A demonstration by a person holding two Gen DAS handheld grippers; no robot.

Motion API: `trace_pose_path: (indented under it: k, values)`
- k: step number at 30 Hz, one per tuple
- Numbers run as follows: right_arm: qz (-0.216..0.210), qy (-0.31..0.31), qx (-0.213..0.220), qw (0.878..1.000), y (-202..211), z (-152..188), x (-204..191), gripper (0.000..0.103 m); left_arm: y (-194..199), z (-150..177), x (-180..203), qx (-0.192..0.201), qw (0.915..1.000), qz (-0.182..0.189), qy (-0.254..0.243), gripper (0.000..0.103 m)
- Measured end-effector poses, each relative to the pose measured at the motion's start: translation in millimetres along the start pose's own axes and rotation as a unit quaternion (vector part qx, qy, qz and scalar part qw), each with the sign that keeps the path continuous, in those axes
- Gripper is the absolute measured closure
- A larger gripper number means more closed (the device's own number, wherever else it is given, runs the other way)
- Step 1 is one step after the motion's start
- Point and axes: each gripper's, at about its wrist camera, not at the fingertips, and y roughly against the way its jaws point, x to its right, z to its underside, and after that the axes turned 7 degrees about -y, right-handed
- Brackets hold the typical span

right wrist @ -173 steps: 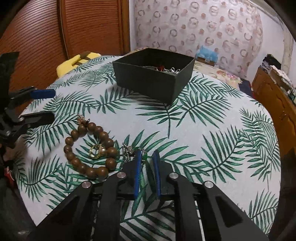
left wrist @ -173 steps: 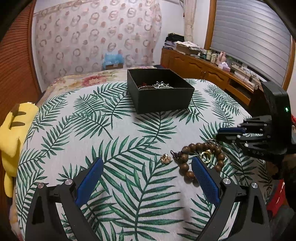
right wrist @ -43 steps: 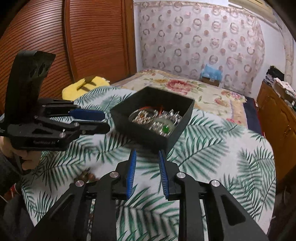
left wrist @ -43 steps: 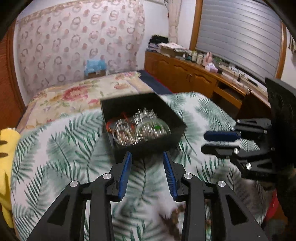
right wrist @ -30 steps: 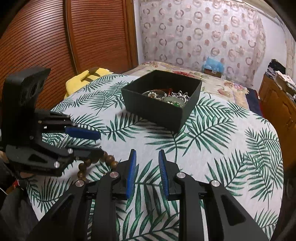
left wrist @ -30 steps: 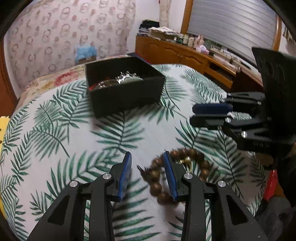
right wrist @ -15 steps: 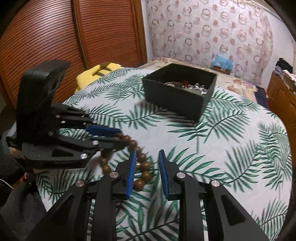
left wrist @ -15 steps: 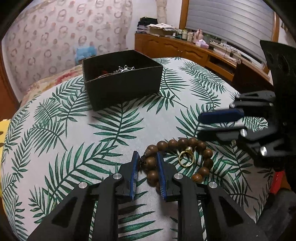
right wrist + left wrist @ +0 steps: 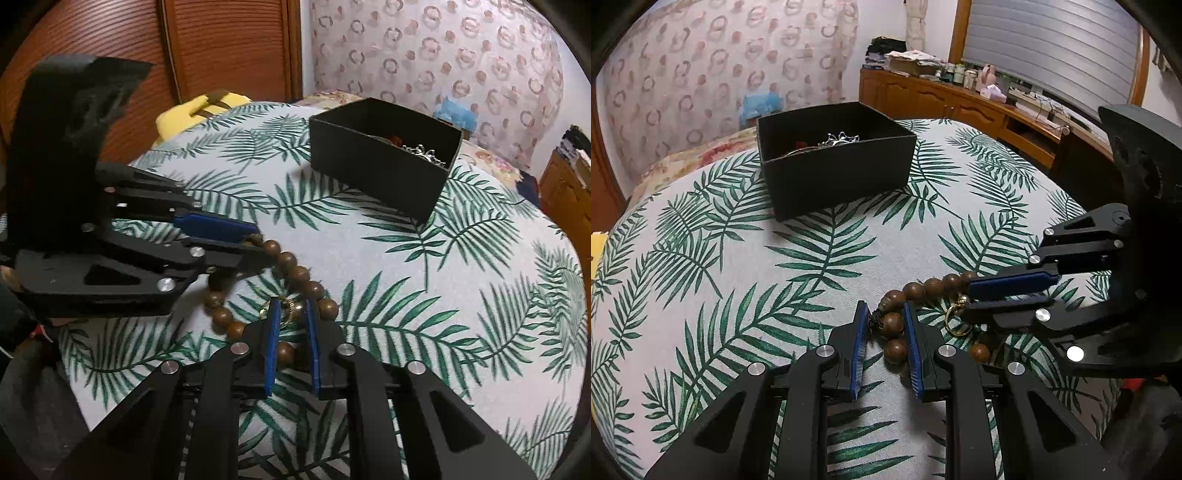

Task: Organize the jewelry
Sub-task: 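Grasp the wooden bead bracelet with the left tool while the right tool grasps its gold ring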

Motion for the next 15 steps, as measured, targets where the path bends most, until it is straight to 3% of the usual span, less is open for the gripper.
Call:
trace_pose_path:
  k: [9,15]
  values:
    - [0.019,0.033,-0.009,0.999,-6,-4,-7,0.090,1,-1,2,0.003,1.0000,0.002,0.003,0.085]
    - [0.008,0.017,0.019,1.000,13,-12,3,0.092,4,-7,-1,0.014,0.9999,0.004,0.003,0.085]
